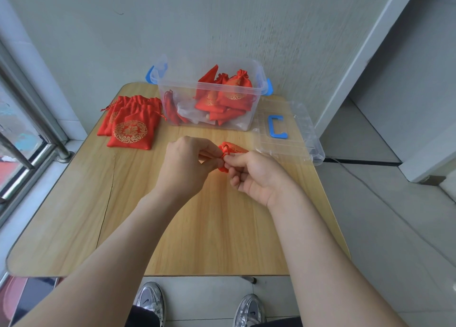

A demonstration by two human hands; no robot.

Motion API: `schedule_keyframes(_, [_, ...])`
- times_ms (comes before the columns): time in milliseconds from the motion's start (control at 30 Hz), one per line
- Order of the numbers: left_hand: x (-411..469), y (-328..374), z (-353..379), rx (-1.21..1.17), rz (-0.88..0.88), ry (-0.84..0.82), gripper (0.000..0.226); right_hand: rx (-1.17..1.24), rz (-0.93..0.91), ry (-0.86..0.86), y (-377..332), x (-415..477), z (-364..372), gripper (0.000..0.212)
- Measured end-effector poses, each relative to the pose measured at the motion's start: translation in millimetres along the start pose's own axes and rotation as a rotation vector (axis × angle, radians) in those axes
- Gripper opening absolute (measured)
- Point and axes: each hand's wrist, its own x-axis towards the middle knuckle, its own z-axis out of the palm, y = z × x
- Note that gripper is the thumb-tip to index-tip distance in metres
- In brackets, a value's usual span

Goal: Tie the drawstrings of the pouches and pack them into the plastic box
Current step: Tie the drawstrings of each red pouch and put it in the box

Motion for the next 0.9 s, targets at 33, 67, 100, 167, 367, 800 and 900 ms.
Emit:
schedule_keyframes(33, [0,-1,0,0.018,0.019,-0.01,0.011,-0.004,-0.004,0.015,-1,0,0,0.015])
schedule_keyframes(67, [0,-1,1,0.051,0.043,-0.009,0.009,-0.01,-0.003,0.023,-1,-1,-1,0.014])
schedule_keyframes(100, [0,-2,1,0.092,0.067,0.002,0.006,-0.017,0.001,0.026,-1,-1,-1,0.013])
schedule_keyframes(167, [0,-3,2,0.161,0.105,0.017,0.002,-0.026,0.003,0.027,-1,-2,-1,0.01])
schedule_keyframes(367, [-4,0,3,0.261,0.168,-0.053,0.01,-0.087,-0.061,0.05,-2,-4,-1,0.015])
schedule_keyframes(800, [2,4,-1,0.031,-0.239,-0.006,0.031,-0.142,-0.098,0.071,-1,-4,2,0.007])
schedule_keyframes(900, [1,7,1,-0.045,-0.214,-0.049,0.038,-0.134,-0.096,0.07,-2,-5,5,0.011])
